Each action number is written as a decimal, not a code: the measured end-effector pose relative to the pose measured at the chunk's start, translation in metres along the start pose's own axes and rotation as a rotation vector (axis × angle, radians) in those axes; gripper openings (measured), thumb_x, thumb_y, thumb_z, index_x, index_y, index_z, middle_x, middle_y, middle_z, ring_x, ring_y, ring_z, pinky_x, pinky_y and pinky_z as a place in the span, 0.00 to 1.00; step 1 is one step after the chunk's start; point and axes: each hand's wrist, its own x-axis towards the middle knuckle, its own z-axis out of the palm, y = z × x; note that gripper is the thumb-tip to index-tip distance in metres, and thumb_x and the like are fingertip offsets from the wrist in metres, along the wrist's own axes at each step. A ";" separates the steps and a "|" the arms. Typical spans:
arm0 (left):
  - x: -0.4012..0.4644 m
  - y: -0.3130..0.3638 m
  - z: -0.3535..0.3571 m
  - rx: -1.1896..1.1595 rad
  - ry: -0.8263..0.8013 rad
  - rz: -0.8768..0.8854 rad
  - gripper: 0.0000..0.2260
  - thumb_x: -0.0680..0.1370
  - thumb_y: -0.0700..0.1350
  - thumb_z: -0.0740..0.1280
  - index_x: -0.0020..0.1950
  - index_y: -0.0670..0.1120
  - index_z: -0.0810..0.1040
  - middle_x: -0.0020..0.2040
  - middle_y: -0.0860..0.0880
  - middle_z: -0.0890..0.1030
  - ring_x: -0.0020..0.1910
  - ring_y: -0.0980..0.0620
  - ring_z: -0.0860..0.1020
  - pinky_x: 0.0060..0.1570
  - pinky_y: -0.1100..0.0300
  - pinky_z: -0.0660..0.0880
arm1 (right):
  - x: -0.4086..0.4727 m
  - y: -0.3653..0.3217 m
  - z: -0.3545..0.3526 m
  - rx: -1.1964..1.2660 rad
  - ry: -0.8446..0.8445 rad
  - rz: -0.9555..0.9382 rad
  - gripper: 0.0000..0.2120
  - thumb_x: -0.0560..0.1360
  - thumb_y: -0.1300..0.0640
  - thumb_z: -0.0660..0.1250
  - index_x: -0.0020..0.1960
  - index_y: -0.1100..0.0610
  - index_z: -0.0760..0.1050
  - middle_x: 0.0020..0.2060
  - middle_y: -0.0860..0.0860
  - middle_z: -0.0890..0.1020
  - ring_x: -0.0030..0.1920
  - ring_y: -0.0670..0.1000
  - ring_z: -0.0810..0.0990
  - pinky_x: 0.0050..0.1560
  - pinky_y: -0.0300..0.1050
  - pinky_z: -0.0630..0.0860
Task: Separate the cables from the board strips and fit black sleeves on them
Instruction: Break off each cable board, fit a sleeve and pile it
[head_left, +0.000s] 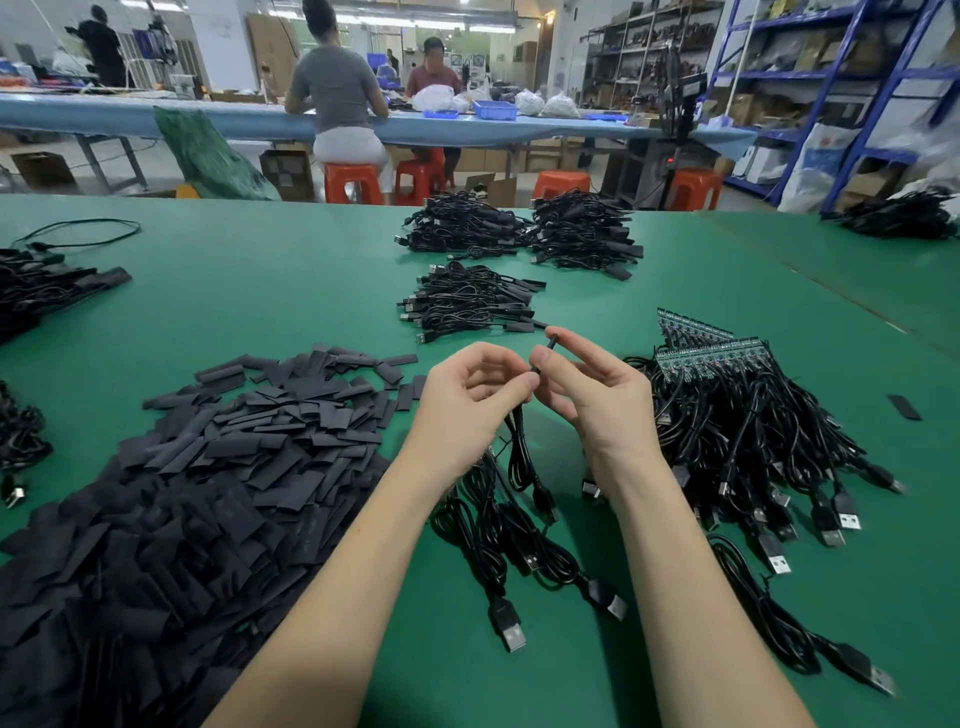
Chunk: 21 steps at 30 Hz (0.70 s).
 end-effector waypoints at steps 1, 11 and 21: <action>0.000 0.001 0.001 0.008 -0.011 -0.046 0.07 0.74 0.39 0.76 0.49 0.46 0.80 0.44 0.53 0.84 0.45 0.57 0.83 0.50 0.65 0.78 | 0.001 -0.001 0.001 0.019 0.037 0.010 0.14 0.72 0.65 0.77 0.56 0.57 0.84 0.39 0.56 0.85 0.40 0.51 0.85 0.46 0.41 0.82; -0.003 -0.004 0.003 0.258 0.062 -0.152 0.12 0.72 0.46 0.78 0.48 0.52 0.76 0.47 0.49 0.85 0.40 0.56 0.83 0.45 0.63 0.78 | 0.006 -0.009 -0.003 0.189 0.292 -0.033 0.10 0.75 0.62 0.75 0.56 0.56 0.82 0.37 0.52 0.85 0.38 0.52 0.84 0.42 0.39 0.81; 0.068 -0.003 -0.018 0.956 0.218 0.218 0.06 0.75 0.45 0.75 0.51 0.49 0.83 0.52 0.50 0.80 0.54 0.52 0.74 0.58 0.60 0.69 | 0.006 0.011 0.007 -0.234 0.152 0.162 0.14 0.78 0.57 0.71 0.61 0.54 0.73 0.48 0.54 0.85 0.36 0.48 0.85 0.41 0.43 0.83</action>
